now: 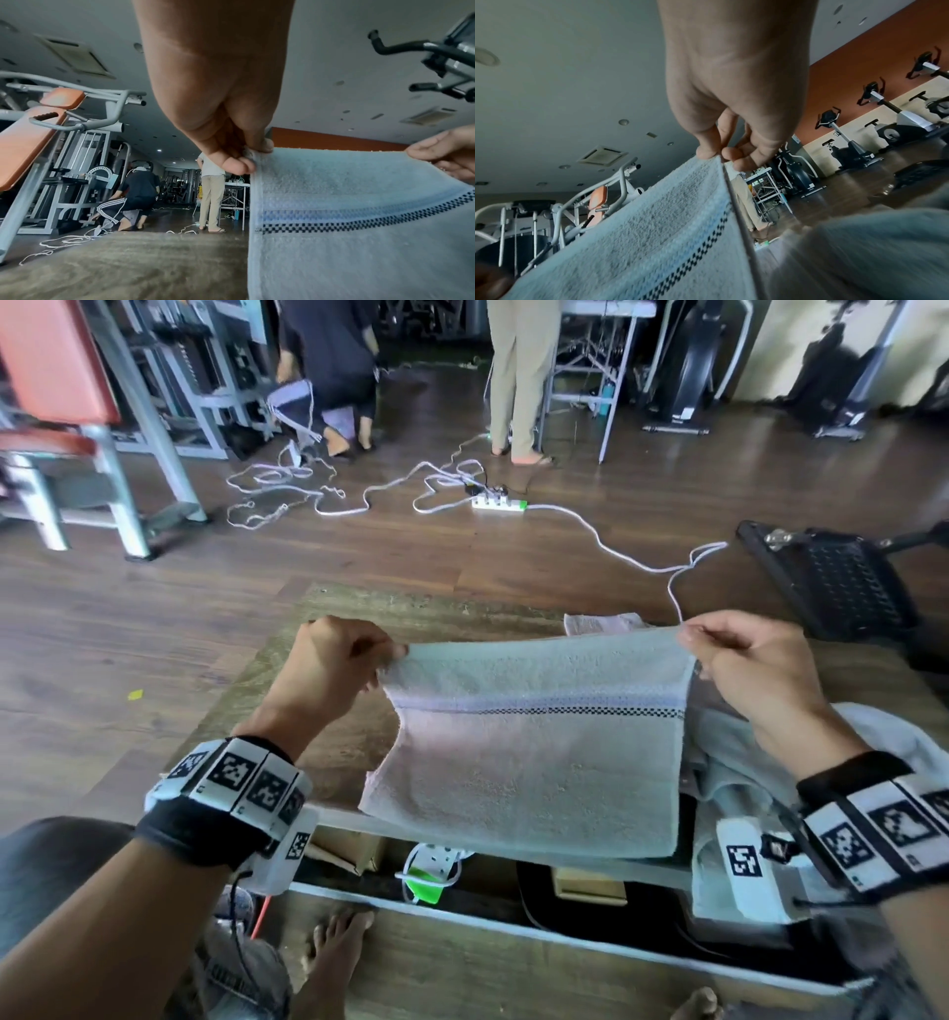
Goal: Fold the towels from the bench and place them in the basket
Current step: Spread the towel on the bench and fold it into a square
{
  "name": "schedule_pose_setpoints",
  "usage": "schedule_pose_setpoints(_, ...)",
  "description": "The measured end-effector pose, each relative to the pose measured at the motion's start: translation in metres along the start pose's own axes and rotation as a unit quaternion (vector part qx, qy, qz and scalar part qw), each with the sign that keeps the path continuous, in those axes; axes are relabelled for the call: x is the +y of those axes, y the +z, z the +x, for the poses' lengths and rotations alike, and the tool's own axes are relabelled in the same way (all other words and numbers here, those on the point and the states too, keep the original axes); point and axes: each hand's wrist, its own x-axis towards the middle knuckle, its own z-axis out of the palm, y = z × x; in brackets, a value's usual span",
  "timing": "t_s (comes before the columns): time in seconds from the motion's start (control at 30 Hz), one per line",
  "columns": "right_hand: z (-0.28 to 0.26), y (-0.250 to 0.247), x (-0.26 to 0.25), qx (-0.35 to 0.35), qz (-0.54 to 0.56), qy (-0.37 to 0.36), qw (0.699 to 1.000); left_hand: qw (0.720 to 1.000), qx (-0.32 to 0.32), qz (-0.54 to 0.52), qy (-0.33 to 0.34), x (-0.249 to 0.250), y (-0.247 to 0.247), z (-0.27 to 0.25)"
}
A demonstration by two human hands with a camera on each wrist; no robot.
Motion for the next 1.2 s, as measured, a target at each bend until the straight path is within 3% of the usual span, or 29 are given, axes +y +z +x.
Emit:
schedule_pose_setpoints(0.17,0.033,0.010,-0.057,-0.038,0.069,-0.005,0.997,0.997,0.042,-0.033,-0.050,0.016,-0.056,0.029)
schedule_pose_setpoints(0.4,0.043,-0.002,-0.139,-0.005,0.150,-0.063,0.987,0.996,0.089,0.026,0.011,0.066,-0.140,0.056)
schedule_pose_setpoints(0.57,0.010,-0.008,-0.131,-0.022,0.164,-0.109,0.980,0.984,0.129,0.097,0.070,0.063,-0.148,0.024)
schedule_pose_setpoints(0.63,-0.012,-0.008,-0.101,-0.053,0.131,-0.103,0.985,0.987,0.105,0.095,0.078,0.050,-0.131,-0.004)
schedule_pose_setpoints(0.77,-0.070,-0.001,-0.032,-0.152,-0.053,-0.089,0.983,0.993,-0.002,0.107,0.056,0.001,-0.080,-0.072)
schedule_pose_setpoints(0.97,-0.120,0.004,0.029,-0.274,-0.124,-0.025,0.953,0.980,-0.171,0.095,-0.028,-0.019,-0.041,-0.144)
schedule_pose_setpoints(1.07,-0.123,-0.003,0.026,-0.297,-0.108,-0.027,0.948,0.982,-0.182,0.050,-0.020,-0.023,-0.047,-0.157)
schedule_pose_setpoints(1.2,-0.115,-0.001,0.017,-0.332,-0.064,0.001,0.941,0.984,-0.167,0.025,-0.058,-0.023,-0.060,-0.156)
